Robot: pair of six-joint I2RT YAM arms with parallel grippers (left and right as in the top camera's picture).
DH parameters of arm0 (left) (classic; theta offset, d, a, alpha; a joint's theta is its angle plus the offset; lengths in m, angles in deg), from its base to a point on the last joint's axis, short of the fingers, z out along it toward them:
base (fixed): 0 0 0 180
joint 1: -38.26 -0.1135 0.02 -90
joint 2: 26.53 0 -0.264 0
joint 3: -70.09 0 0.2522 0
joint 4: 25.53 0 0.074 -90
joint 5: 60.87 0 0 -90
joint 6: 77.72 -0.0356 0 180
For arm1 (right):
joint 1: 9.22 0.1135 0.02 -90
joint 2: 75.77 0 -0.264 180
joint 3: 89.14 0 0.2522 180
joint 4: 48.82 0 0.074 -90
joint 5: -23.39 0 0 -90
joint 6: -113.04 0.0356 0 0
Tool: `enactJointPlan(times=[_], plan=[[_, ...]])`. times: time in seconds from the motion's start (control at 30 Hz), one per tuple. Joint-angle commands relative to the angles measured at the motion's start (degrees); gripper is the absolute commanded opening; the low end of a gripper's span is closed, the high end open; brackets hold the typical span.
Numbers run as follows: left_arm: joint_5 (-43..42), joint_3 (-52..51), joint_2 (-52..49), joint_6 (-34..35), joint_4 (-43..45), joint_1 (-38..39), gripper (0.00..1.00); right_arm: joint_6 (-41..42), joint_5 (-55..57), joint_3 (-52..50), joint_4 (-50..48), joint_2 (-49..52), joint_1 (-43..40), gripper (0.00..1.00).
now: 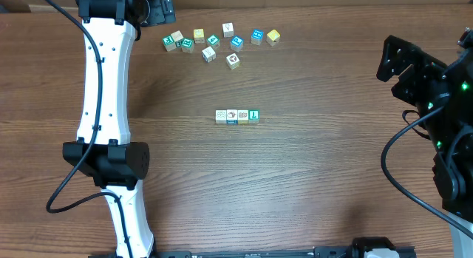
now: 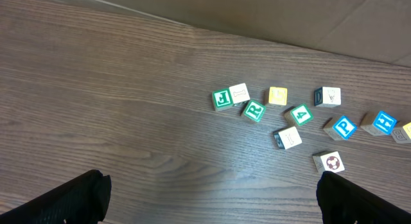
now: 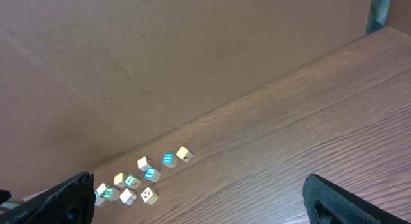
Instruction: Form a horizontal line
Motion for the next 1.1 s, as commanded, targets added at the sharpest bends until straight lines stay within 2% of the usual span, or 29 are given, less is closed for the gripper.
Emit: enactJointPlan(times=[0.0,0.23,0.67,0.8,1.07], plan=[[0.35,0.28,0.22,-0.66,0.04,0.39,1.00,-0.22,0.44,-0.07,0.07,-0.37,-0.22,1.00],[0.35,0.28,0.22,-0.66,0.04,0.39,1.00,-0.24,0.61,-0.07,0.09,-1.38,-0.22,1.00],[0.35,0.28,0.22,-0.66,0.04,0.39,1.00,-0.92,9.46,-1.53,4.00,-6.88,3.67,1.00],[0.35,0.28,0.22,-0.66,0.04,0.39,1.00,-3.80,8.92,-8.15,-4.17,-9.97,4.59,1.00],[0.35,0.28,0.22,-0.66,0.02,0.39,1.00,-12.48,-1.42,-28.52,-31.19,-19.17,4.68,1.00]])
